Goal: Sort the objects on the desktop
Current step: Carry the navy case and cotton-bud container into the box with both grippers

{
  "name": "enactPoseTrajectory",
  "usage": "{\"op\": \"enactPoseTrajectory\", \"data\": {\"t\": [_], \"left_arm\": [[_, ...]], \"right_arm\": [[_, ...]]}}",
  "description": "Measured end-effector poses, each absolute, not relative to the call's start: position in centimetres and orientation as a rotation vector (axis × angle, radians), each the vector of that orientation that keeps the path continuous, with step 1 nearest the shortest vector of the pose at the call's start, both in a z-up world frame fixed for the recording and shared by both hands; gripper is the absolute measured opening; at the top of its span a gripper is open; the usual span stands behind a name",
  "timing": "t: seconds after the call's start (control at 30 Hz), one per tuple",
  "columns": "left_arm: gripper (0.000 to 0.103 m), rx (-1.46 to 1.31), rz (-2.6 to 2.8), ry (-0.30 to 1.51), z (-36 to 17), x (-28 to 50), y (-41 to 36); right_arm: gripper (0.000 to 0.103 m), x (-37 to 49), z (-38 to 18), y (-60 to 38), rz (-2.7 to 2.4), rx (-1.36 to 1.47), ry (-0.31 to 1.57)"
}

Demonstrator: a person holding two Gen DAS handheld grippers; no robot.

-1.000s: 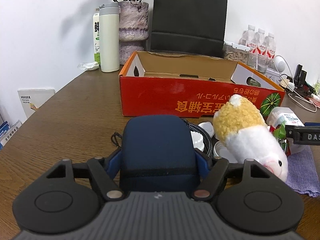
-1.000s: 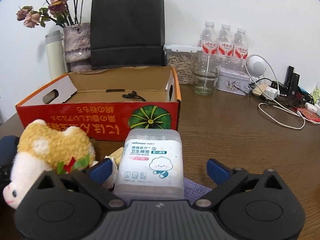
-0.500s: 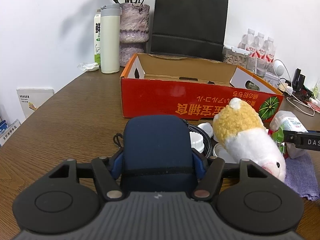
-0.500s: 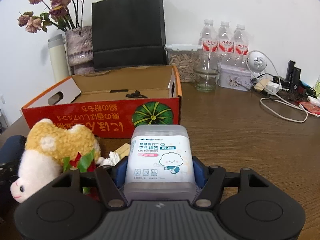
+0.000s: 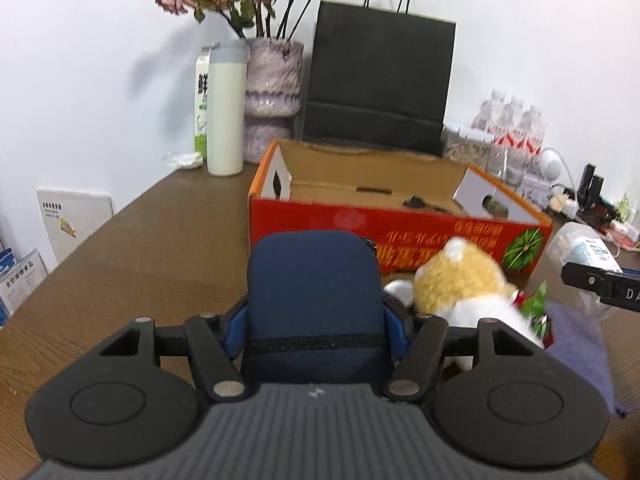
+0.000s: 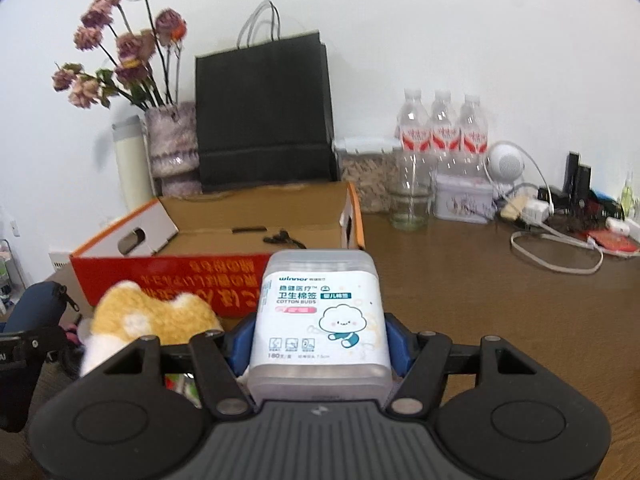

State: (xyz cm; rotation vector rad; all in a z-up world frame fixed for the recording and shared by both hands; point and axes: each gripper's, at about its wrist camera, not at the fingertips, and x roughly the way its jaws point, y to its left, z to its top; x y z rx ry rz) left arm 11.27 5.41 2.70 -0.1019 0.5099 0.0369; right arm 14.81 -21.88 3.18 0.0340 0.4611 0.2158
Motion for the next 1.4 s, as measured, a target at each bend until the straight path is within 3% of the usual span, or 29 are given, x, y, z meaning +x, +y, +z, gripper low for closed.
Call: {"op": "enactPoseTrajectory", "data": {"t": [0.37, 0.63, 0.97, 1.4], "left_arm": [[0.066, -0.128, -0.018, 0.36, 9.2, 13.0, 5.2], [0.066, -0.149, -0.028, 0.318, 11.0, 17.5, 4.1], [0.066, -0.184, -0.032, 0.354, 9.7, 24.6, 3.9], [0.066, -0.133, 0.02, 0.499, 6.0, 32.5, 4.0]], "right_arm": [[0.063, 15.3, 8.9, -20.5, 0.298, 0.009, 0.33], [0.063, 19.1, 11.0, -18.7, 0.303, 0.029, 0.277], [0.063, 26.4, 9.9, -16.7, 0.309, 0.065, 0.311], [0.063, 35.1, 5.5, -14.4, 0.322, 0.009, 0.532]]}}
